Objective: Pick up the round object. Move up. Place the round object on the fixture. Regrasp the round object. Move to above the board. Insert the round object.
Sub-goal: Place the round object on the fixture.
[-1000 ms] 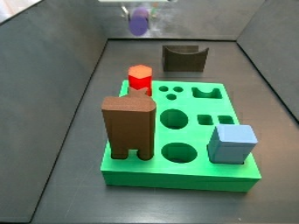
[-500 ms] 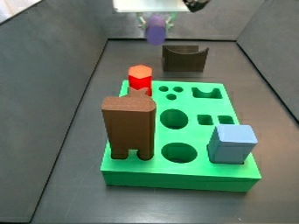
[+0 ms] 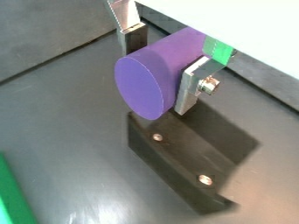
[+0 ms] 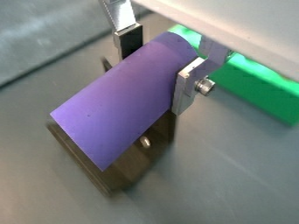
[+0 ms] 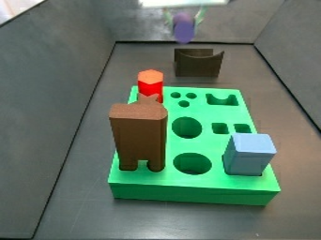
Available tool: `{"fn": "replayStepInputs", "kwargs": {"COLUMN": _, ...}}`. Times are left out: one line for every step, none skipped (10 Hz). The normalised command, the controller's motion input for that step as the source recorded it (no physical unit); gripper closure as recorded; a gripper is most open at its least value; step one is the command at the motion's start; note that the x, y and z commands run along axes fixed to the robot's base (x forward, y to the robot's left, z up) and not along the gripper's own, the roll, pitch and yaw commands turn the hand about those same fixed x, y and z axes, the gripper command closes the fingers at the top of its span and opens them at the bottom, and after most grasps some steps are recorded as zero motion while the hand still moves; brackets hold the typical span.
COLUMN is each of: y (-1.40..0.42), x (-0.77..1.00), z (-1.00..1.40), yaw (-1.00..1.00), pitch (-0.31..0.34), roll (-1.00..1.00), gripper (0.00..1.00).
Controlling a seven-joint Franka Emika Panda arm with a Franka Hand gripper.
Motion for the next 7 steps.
{"fn": "replayStepInputs", "kwargs": {"y": 0.14, "x": 0.66, "z": 0.96, "yaw": 0.00, "pitch": 0.052, "roll": -1.00, "gripper": 1.00}}
{"fn": "replayStepInputs", "kwargs": {"y": 0.09, "x": 0.44, "z": 0.68, "yaw": 0.00, "pitch": 0.062, "roll": -1.00, "gripper": 1.00}}
{"fn": "replayStepInputs", "kwargs": {"y": 0.07, "x": 0.28, "z": 0.46, "yaw": -0.01, "pitch": 0.070, "roll": -1.00, "gripper": 1.00}}
{"fn": "replayStepInputs", "kwargs": {"y": 0.06, "x": 0.11, "z": 0.16, "yaw": -0.02, "pitch": 0.071, "roll": -1.00, "gripper": 1.00}}
{"fn": "replayStepInputs", "kwargs": {"y": 0.05, "x": 0.07, "z": 0.07, "yaw": -0.03, "pitch": 0.060, "roll": -1.00, "gripper": 1.00}}
{"fn": "replayStepInputs", "kwargs": {"y": 0.04, "x": 0.07, "z": 0.02, "yaw": -0.04, "pitch": 0.068, "roll": -1.00, "gripper": 1.00}}
{"fn": "replayStepInputs", "kwargs": {"y": 0.05, "x": 0.08, "z": 0.03, "yaw": -0.05, "pitch": 0.091, "roll": -1.00, "gripper": 1.00}}
